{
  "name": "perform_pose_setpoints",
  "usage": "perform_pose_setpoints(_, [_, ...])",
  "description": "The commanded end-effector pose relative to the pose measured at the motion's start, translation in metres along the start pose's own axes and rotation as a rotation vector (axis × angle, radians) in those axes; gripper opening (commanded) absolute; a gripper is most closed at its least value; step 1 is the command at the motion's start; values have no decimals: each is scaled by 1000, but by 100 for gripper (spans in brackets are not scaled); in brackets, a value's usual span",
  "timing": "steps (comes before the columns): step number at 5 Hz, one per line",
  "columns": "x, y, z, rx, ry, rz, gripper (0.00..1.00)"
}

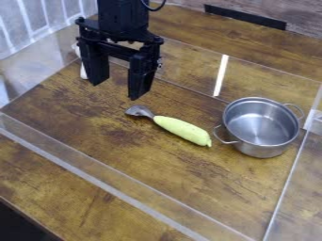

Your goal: Move the green spoon to the left

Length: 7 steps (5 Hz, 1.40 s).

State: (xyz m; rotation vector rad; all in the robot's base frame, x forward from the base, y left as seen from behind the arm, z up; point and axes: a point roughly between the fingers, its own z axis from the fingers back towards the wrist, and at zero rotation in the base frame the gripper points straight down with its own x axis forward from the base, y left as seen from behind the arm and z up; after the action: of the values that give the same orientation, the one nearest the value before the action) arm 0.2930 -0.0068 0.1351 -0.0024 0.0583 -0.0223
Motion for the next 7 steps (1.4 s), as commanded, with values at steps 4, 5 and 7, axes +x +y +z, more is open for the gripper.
perform_pose_setpoints(4, [37,-34,-13,60,30,-823,100])
perform_pose_setpoints(5, [41,-44,-29,64,32,-1028,100])
perform_pose_setpoints(7, [62,-74,-42,86,18,-1479,100])
